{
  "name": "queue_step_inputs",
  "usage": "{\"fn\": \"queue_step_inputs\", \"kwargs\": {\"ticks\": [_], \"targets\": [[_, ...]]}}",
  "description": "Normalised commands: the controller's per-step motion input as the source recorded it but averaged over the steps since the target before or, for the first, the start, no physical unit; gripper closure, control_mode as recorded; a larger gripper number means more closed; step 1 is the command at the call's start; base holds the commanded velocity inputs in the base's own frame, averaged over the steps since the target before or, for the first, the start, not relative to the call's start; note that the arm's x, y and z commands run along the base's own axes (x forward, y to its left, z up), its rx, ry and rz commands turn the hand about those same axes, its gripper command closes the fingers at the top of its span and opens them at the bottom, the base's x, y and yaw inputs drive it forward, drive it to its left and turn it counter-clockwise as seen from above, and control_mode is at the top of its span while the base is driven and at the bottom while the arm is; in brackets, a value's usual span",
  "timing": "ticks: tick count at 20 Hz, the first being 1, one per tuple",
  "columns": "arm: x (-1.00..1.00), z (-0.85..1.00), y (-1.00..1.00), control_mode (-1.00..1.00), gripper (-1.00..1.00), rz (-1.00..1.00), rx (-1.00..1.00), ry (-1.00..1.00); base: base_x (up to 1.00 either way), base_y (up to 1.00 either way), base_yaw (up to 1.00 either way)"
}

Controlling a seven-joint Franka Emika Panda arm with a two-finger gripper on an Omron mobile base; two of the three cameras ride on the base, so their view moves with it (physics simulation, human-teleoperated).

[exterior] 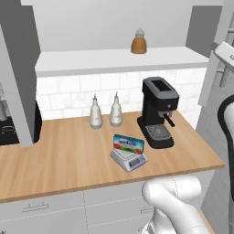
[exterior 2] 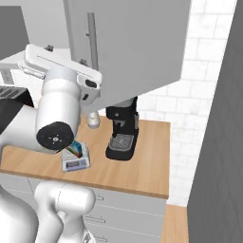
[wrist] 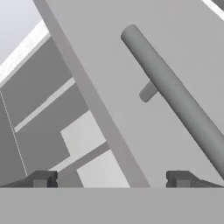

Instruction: Pick the boxed food and place it on the digital scale for weighing, and close the cabinet.

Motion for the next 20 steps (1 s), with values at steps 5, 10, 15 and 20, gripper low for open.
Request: {"fn": "queue_step_inputs", "kwargs": {"ticks": [5, 10, 15, 20], "targets": [[0.46, 0.0, 0.27, -1.0, -1.0, 0.0, 0.0, 0.0, 0.0, 0.0, 0.0], [0.42, 0.0, 0.24, -1.0, -1.0, 0.0, -0.03, 0.03, 0.0, 0.0, 0.0], [0.39, 0.0, 0.09, -1.0, -1.0, 0.0, -0.04, 0.13, 0.0, 0.0, 0.0], [0.35, 0.0, 0.06, -1.0, -1.0, 0.0, -0.04, 0.13, 0.0, 0.0, 0.0]]}}
